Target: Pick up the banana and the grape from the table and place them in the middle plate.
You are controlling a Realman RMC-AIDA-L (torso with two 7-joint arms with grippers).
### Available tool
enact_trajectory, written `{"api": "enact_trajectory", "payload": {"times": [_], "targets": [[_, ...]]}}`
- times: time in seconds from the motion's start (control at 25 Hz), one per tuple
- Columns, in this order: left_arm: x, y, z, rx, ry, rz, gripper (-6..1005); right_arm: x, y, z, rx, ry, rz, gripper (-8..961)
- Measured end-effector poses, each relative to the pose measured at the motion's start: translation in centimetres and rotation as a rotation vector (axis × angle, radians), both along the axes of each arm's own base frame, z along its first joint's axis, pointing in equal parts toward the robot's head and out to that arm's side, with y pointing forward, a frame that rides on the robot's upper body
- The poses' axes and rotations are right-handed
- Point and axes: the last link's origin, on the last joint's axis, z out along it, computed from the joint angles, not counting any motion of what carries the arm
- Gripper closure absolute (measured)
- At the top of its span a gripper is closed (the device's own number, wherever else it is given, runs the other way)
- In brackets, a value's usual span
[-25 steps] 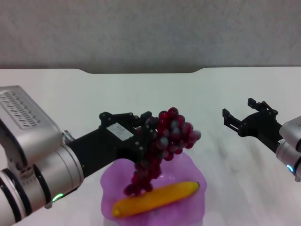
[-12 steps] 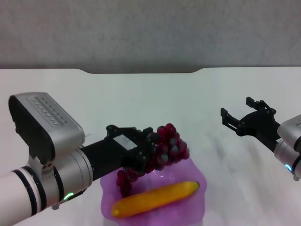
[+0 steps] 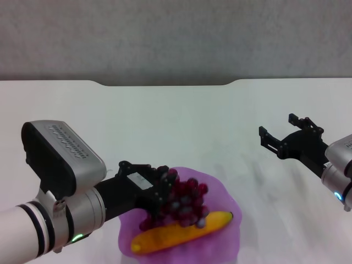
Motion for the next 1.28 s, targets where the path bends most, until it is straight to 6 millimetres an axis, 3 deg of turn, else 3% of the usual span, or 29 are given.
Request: {"api": "enact_trajectory", "payload": {"times": [0.36,0.68,0.84,1.0,1.28], "targets": [[-0.4,0.0,-0.9,-0.064,0.15,0.036,828,0.1,0.0,0.0,0.0,-0.002,-0.001,92],[0.1,0.5,-0.5,-0.125,0.321,0.112,440,0.0,0.0,0.0,-0.001,-0.002,-0.001,92],[0.2,0.9,-0.2,-0.157,0.356,0.139,330,0.0,0.1,0.0,0.0,-0.002,0.0,92],[0.9,1.0,1.1,-0.161,0.364,0.143,253,0.0,0.1,0.0,0.0,-0.001,-0.001,92],[2.3,1.1,5.2,-0.112,0.353,0.141,135,0.0,0.1,0.0,0.0,-0.002,-0.001,92]]}}
